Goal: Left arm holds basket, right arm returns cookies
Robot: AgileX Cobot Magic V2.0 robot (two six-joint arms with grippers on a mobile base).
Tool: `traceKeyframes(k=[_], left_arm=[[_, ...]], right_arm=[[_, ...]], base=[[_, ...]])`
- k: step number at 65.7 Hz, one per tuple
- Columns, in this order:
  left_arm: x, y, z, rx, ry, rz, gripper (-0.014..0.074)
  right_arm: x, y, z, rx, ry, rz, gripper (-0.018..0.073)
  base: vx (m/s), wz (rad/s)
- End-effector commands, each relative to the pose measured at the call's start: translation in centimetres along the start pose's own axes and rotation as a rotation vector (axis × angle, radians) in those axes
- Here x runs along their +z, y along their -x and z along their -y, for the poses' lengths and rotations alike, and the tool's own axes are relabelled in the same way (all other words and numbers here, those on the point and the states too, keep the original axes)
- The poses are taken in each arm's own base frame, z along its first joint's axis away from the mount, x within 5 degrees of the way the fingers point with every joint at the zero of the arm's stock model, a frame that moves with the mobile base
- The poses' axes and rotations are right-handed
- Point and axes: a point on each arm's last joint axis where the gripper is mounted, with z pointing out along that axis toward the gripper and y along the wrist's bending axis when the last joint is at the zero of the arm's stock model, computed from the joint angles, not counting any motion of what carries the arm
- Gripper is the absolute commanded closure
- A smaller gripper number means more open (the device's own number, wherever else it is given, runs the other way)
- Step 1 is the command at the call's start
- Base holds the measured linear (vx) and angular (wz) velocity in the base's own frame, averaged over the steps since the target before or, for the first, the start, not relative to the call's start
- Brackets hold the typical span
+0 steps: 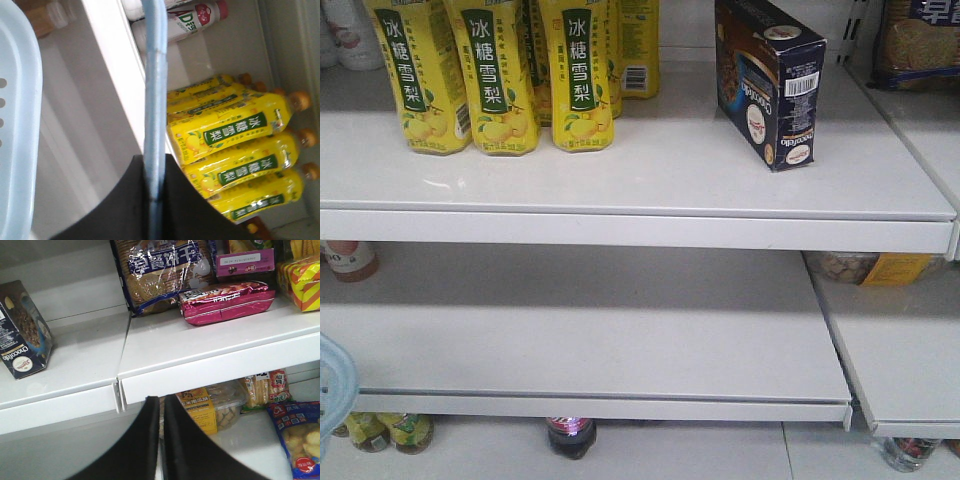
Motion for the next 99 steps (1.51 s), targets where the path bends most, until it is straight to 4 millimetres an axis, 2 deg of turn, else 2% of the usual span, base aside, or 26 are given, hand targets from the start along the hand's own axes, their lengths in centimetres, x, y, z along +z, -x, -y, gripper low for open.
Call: traceKeyframes(k=[1, 10, 21, 31, 43, 52, 74, 99], left_arm=[[-0.3, 0.6, 1.7, 0.245, -0.103, 0.052, 0.0596], [-1.1, 0.6, 1.6, 0.554, -0.096, 0.069, 0.0596], [-1.7, 0.5, 1.4, 0.773, -0.108, 0.097, 0.0596], [-2.2, 0.0, 0.0, 0.949, -0.151, 0.163, 0.0596], [-2.3, -0.8, -2.4, 1.017, -0.122, 0.140, 0.0596], [-2.2, -1.2, -3.3, 1.096, -0.082, 0.103, 0.0596], [-2.1, -1.6, -4.3, 1.172, -0.015, 0.001, 0.0596], [-2.1, -1.8, -4.5, 1.156, 0.001, -0.028, 0.0596]], right_arm=[[-0.1, 1.2, -0.3, -0.032, 0.019, 0.060, 0.0570], [-0.1, 1.2, -0.3, -0.032, 0.019, 0.060, 0.0570], [-0.1, 1.2, -0.3, -0.032, 0.019, 0.060, 0.0570], [-0.1, 1.2, -0.3, -0.032, 0.019, 0.060, 0.0570], [-0.1, 1.2, -0.3, -0.032, 0.019, 0.060, 0.0570], [-0.1, 1.2, -0.3, -0.033, 0.018, 0.061, 0.0570], [-0.1, 1.2, -0.3, -0.033, 0.018, 0.061, 0.0570], [-0.1, 1.2, -0.3, -0.033, 0.018, 0.061, 0.0570]], base=[[0.00, 0.00], [0.00, 0.00], [0.00, 0.00], [0.00, 0.00], [0.00, 0.00], [0.00, 0.00], [0.00, 0.00], [0.00, 0.00]])
